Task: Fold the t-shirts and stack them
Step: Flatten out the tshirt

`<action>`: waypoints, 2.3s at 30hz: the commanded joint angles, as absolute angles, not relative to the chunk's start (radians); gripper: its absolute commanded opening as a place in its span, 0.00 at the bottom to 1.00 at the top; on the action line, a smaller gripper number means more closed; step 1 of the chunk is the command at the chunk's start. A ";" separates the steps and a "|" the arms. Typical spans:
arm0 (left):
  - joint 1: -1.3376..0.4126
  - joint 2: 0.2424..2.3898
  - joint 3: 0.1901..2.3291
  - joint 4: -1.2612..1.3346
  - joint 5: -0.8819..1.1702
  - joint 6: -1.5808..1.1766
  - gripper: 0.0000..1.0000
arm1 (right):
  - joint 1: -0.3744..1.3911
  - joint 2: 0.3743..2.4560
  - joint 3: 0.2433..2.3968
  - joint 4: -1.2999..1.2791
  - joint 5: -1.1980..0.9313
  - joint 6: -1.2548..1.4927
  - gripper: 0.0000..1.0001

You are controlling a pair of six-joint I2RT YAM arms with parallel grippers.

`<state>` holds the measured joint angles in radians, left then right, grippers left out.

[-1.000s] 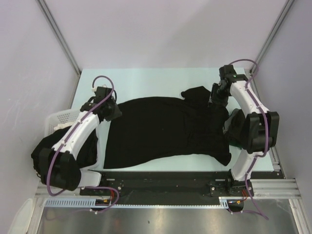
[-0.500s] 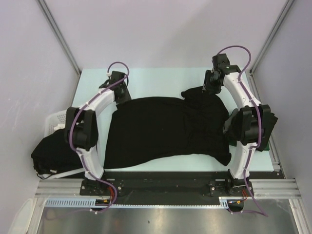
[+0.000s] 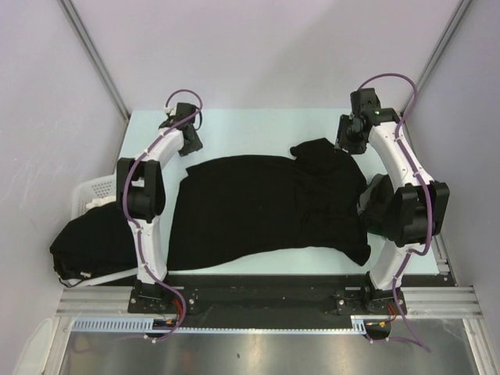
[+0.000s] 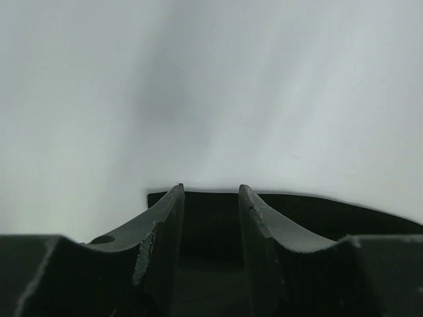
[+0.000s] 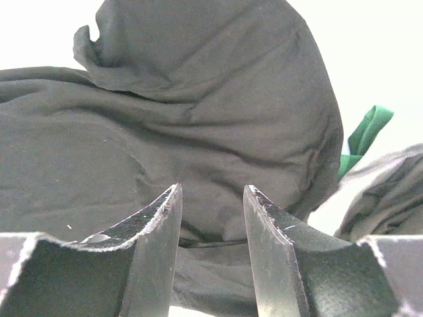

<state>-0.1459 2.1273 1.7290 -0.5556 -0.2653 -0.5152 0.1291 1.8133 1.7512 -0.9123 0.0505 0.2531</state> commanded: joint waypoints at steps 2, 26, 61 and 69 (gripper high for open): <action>-0.126 2.122 1.763 -0.632 -0.328 -0.531 0.43 | 0.118 1.805 1.750 -0.913 0.054 0.262 0.47; -0.121 2.151 1.681 -0.718 -0.272 -0.584 0.41 | 0.097 1.825 1.775 -0.919 0.020 0.258 0.47; -0.083 2.295 1.838 -0.663 -0.273 -0.532 0.00 | 0.094 1.841 1.802 -0.956 0.028 0.241 0.47; -0.043 2.416 2.101 -0.730 -0.229 -0.568 0.00 | 0.097 1.845 1.809 -0.962 0.028 0.236 0.46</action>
<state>-0.0731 2.3634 1.9797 -0.7204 -0.2413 -0.5499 0.0921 1.8477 1.7588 -0.9554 0.0189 0.2489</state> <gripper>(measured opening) 0.008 0.467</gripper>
